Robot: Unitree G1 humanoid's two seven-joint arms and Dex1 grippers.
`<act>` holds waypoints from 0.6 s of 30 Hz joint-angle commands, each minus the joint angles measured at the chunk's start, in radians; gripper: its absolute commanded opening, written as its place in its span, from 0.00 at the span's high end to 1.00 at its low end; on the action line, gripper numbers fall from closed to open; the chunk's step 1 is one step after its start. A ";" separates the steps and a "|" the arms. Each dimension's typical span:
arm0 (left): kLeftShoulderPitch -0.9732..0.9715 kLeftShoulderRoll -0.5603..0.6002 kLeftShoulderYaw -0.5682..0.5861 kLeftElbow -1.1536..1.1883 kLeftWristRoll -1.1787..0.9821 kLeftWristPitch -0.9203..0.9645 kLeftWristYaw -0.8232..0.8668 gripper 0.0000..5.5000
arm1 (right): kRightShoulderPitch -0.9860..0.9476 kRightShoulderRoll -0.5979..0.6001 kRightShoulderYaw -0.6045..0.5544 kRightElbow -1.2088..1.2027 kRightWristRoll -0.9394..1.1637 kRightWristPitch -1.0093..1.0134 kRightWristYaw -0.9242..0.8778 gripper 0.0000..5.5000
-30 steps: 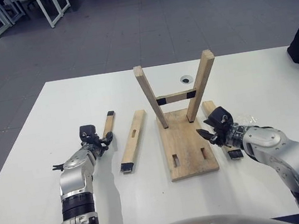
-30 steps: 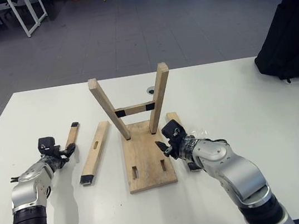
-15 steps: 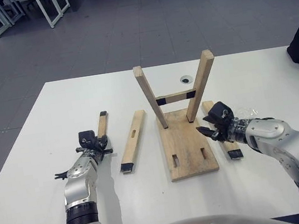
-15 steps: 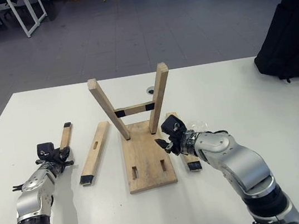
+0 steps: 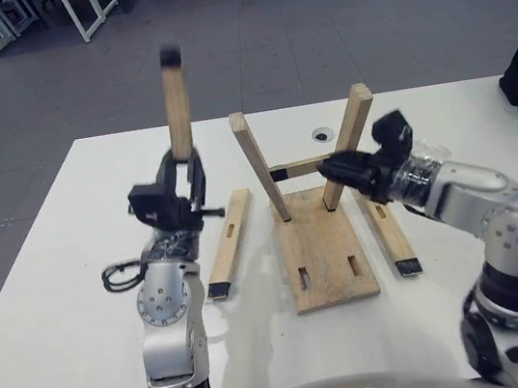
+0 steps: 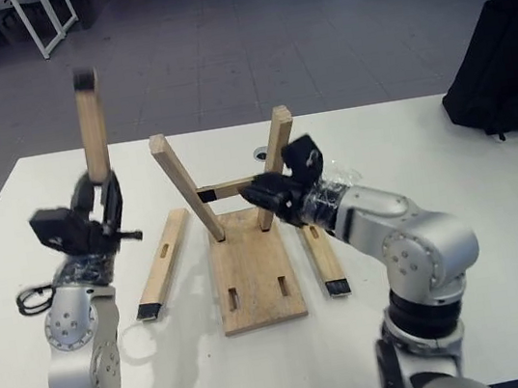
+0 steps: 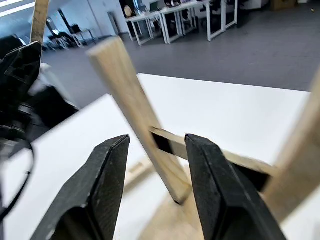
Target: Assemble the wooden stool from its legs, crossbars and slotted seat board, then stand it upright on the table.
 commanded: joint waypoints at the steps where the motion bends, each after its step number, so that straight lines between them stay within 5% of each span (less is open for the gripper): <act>1: -0.074 0.046 -0.069 -0.031 -0.008 0.081 -0.060 0.76 | -0.170 0.085 -0.167 0.087 0.144 0.115 -0.026 0.63; 18: -0.083 0.063 -0.190 0.049 -0.066 0.106 -0.167 0.76 | -0.332 0.127 -0.165 0.320 0.248 -0.028 -0.144 0.63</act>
